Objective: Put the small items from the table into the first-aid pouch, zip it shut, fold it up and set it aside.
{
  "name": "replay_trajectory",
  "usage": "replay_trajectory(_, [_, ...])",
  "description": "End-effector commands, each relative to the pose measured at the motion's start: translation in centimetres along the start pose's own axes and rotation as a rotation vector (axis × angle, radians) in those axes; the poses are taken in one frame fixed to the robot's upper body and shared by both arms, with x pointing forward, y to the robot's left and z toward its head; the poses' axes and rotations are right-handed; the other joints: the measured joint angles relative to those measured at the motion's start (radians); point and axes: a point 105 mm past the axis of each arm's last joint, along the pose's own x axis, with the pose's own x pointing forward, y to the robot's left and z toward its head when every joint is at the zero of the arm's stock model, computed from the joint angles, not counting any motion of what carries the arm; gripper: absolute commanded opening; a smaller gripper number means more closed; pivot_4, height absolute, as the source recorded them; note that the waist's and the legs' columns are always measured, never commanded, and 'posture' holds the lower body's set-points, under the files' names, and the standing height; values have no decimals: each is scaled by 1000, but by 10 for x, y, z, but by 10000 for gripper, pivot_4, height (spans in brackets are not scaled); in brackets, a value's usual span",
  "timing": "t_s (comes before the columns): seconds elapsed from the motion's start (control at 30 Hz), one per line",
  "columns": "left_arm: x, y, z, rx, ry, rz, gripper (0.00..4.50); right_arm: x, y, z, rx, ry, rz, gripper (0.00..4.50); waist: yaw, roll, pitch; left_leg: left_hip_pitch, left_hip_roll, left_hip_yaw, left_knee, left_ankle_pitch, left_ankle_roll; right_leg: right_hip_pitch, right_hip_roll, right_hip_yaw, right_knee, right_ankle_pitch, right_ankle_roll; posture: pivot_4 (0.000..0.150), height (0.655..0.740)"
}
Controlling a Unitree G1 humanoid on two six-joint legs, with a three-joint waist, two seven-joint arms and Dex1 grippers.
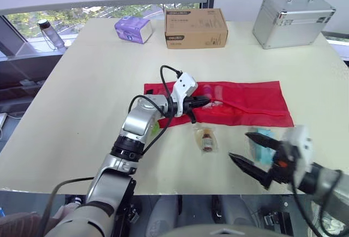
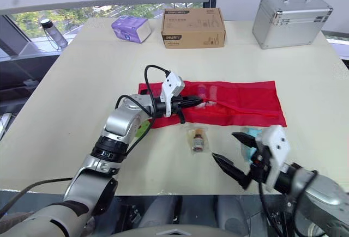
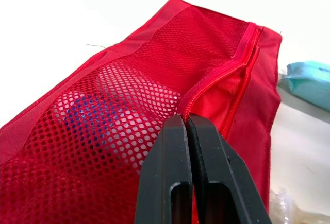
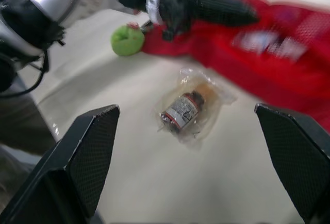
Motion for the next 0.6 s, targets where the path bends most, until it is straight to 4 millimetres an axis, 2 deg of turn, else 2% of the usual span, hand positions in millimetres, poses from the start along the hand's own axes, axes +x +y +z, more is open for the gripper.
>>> replay_trajectory(0.03, [-1,-4,18,59,-49,-12,976,30,-5,-12,85,62,-2,45000,0,0,0,0,0,0,0,0,0,0,0,0,0,0,0,1500,7400])
replay_trajectory(0.27, [-2,-6,20,63,-47,-9,976,69,-13,-23,151,175,-6,45000,1,1,0,-1,0,-1,0,0,0,-1,0,-1,-1,0,0,1500,7400])
replay_trajectory(0.5, [-3,-4,23,53,-39,14,976,82,-5,-23,163,212,32,45000,-3,1,0,0,0,-1,0,0,0,-1,0,-1,1,0,0,1500,7400])
replay_trajectory(0.57, [-3,-5,23,51,-38,18,0,82,-3,-25,153,229,39,39701,-5,1,0,0,0,-1,0,0,0,-1,0,-1,1,0,0,1500,7400])
replay_trajectory(0.6, [-3,-5,23,50,-38,18,0,81,-4,-26,138,244,32,38725,-4,1,0,0,0,-1,0,0,0,-1,0,-1,1,0,0,1500,7400])
